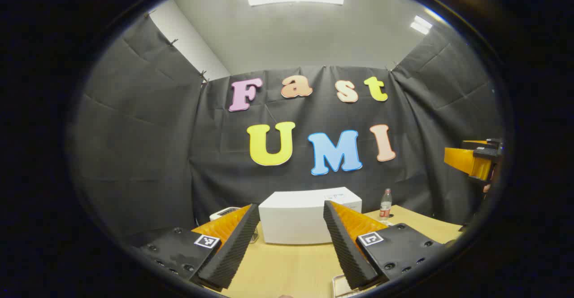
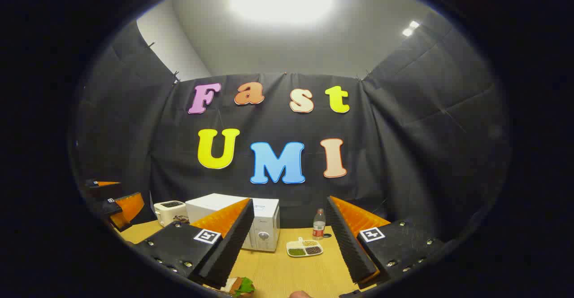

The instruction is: Open the microwave oven with the left hand, put the food in, and close the microwave oven.

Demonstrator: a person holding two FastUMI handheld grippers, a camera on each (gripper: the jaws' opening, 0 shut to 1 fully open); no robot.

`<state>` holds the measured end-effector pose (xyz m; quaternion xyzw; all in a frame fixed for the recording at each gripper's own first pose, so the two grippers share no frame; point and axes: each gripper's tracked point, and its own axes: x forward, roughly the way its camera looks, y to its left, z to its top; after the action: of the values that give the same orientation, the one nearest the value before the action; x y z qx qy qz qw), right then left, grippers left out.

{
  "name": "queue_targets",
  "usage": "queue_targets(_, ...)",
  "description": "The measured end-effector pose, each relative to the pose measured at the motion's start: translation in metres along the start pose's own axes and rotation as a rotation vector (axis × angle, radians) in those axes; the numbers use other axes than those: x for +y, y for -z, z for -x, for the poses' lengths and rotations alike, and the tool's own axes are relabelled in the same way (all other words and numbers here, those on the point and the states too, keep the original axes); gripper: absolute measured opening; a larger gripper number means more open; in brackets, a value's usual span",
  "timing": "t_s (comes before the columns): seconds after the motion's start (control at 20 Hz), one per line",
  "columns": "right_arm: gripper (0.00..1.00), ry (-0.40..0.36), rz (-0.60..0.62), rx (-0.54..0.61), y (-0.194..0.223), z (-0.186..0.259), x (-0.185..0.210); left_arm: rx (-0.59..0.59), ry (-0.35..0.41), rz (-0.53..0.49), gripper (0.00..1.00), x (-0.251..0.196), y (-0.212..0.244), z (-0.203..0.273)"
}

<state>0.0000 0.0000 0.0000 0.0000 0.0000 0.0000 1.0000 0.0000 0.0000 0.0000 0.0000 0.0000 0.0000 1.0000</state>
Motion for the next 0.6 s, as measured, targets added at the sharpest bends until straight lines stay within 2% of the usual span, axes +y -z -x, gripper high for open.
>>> queue_targets(0.6,0.96,-0.016,-0.001,0.016,0.008,-0.002,-0.018,-0.013,0.008,-0.005,0.96,-0.028,-0.009,-0.002)
